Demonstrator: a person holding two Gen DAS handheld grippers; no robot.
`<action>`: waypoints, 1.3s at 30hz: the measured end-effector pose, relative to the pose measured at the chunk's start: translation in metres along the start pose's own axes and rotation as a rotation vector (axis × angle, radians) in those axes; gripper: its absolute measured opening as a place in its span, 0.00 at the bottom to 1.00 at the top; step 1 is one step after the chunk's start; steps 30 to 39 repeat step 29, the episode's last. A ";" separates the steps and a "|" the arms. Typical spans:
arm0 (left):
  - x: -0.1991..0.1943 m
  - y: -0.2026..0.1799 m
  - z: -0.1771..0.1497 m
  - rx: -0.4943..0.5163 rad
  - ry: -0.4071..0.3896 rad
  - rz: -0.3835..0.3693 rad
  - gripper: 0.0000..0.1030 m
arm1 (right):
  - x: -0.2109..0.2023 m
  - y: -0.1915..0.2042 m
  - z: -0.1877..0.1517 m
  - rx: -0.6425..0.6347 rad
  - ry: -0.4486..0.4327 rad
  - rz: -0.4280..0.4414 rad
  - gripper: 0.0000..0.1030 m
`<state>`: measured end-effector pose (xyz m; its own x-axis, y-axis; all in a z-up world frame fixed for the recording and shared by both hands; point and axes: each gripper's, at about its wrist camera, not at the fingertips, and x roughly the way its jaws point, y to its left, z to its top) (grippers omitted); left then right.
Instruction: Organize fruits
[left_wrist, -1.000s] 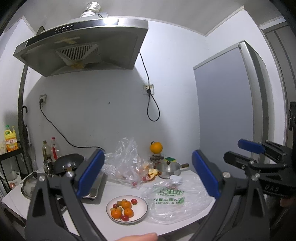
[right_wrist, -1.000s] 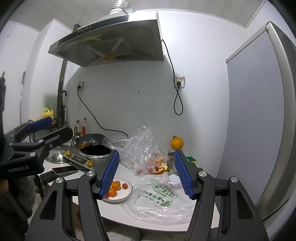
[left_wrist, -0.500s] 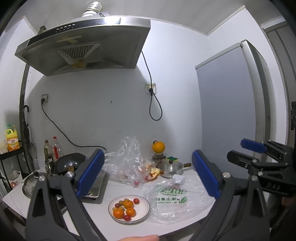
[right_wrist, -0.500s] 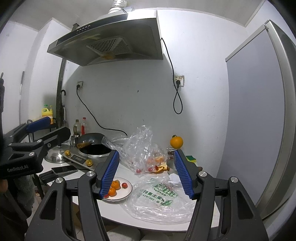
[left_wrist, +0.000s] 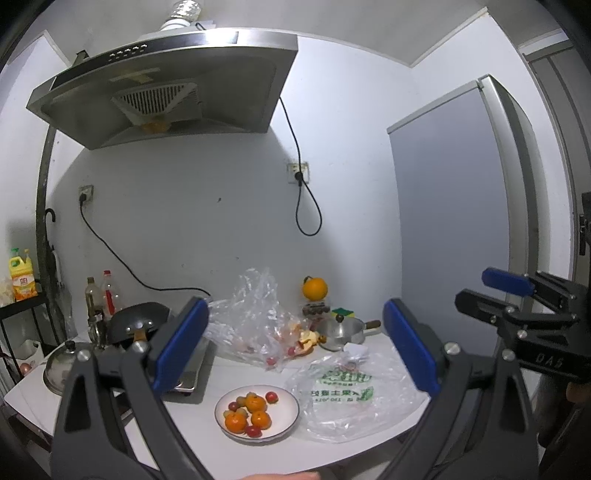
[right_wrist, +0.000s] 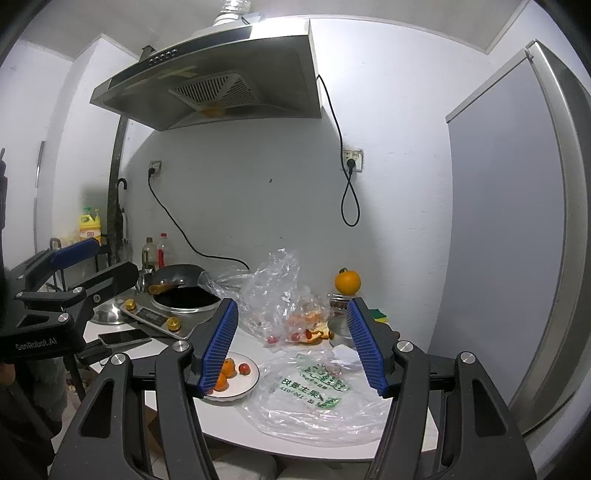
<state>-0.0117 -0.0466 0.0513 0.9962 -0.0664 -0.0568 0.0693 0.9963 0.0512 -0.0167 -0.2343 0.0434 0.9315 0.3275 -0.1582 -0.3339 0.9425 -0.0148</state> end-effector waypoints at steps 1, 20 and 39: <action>0.000 0.000 0.000 -0.001 0.001 0.001 0.94 | 0.000 0.000 0.000 0.000 0.000 0.001 0.63; 0.001 -0.002 -0.002 0.000 0.004 0.004 0.94 | 0.004 -0.001 -0.001 -0.004 0.006 0.003 0.63; 0.002 0.000 -0.004 -0.004 0.008 -0.006 0.94 | 0.004 -0.001 -0.002 -0.006 0.008 0.003 0.63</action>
